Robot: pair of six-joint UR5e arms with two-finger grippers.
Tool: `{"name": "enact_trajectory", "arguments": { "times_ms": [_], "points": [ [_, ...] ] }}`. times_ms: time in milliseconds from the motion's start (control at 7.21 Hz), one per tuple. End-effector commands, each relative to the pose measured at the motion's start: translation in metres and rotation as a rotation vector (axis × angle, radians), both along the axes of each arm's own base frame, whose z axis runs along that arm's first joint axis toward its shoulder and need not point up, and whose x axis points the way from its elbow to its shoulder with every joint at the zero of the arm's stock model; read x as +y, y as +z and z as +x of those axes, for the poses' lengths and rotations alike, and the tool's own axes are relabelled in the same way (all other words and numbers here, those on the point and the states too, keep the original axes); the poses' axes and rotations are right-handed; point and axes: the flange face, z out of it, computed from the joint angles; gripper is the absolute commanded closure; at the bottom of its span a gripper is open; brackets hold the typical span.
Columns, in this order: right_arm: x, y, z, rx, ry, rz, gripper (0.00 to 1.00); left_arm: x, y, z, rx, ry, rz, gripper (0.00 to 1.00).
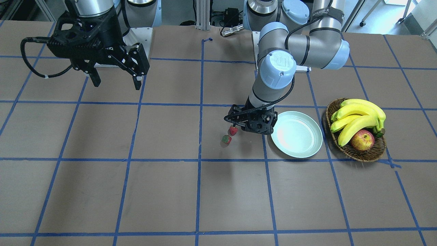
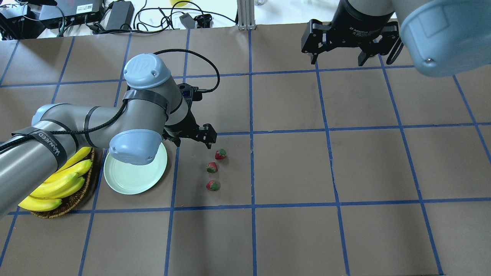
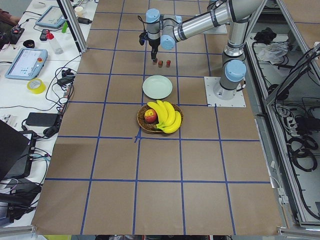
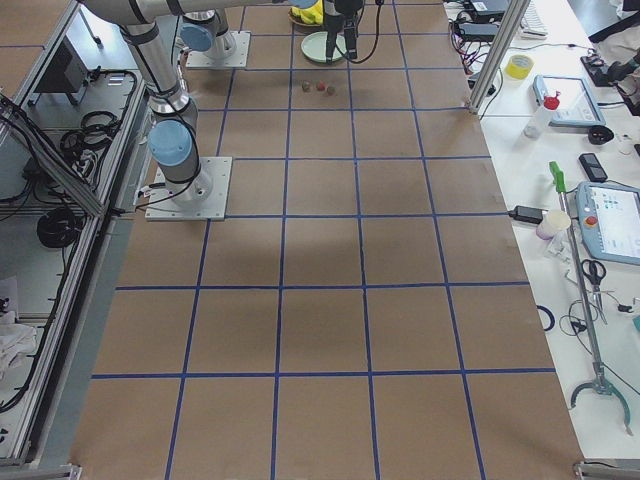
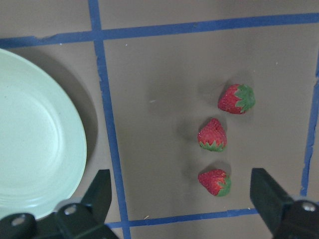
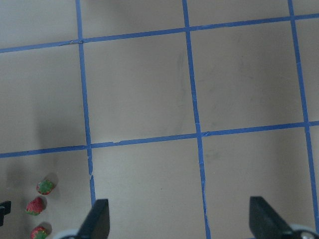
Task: Collect all strawberries into plate
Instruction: 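Move the left gripper over the strawberries beside the plate, then lower the left gripper and grasp the strawberry farthest from the robot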
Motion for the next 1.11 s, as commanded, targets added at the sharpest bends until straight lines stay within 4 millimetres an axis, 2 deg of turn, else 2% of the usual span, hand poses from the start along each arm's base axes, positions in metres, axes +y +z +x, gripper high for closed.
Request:
{"name": "enact_trajectory", "arguments": {
  "times_ms": [0,555,693,832,971],
  "points": [
    [0.0,-0.002,0.0,0.022,0.093,0.01,0.0,0.012,-0.038,-0.001,0.012,-0.05,0.069,0.0],
    [0.001,-0.003,0.0,0.019,0.091,0.016,0.0,0.006,-0.07,-0.008,0.069,-0.044,0.096,0.02],
    [0.0,-0.003,-0.002,0.021,0.088,0.018,0.0,0.006,-0.079,-0.008,0.067,-0.043,0.111,0.05],
    [0.0,-0.003,-0.002,0.022,0.087,0.018,0.0,0.004,-0.084,-0.01,0.071,-0.046,0.106,0.11],
    [0.0,-0.003,-0.002,0.022,0.087,0.018,0.0,0.006,-0.086,-0.016,0.072,-0.058,0.108,0.39]
  ]
}}
